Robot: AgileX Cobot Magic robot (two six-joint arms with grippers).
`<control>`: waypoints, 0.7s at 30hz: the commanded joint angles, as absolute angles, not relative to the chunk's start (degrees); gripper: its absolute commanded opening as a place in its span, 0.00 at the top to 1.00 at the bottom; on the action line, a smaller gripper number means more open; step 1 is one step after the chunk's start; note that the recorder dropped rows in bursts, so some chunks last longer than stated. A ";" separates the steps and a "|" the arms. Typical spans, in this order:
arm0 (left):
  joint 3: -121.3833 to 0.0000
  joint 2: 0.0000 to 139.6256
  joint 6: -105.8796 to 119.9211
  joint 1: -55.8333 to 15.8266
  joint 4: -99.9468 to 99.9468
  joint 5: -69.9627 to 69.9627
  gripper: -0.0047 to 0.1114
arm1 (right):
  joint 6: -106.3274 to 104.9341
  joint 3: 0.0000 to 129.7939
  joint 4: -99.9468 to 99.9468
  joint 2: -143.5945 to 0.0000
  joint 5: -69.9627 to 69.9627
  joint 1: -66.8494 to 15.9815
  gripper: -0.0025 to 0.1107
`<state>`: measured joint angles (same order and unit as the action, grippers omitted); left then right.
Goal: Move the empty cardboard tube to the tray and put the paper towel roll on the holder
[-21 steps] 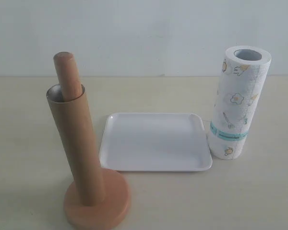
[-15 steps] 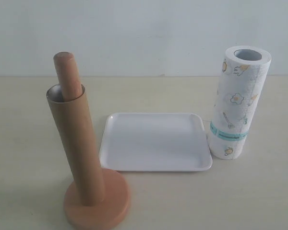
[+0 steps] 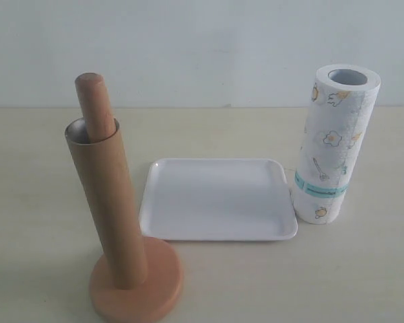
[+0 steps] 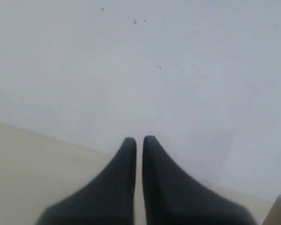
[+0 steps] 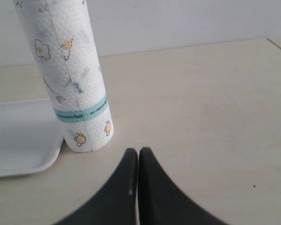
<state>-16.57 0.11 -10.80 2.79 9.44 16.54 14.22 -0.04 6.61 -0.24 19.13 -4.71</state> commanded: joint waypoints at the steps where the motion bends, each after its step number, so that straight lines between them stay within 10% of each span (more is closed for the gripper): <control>1: -17.04 0.00 -10.38 2.77 10.33 10.99 0.92 | 14.23 0.00 6.83 0.00 18.96 -4.54 0.98; 10: -17.03 0.05 -15.54 2.77 16.96 -8.90 0.92 | 14.23 0.00 6.83 0.00 18.96 -4.54 0.98; 21: -16.56 35.65 -41.57 2.77 -37.84 -37.55 0.92 | 14.23 0.00 6.83 0.00 18.86 -4.54 0.98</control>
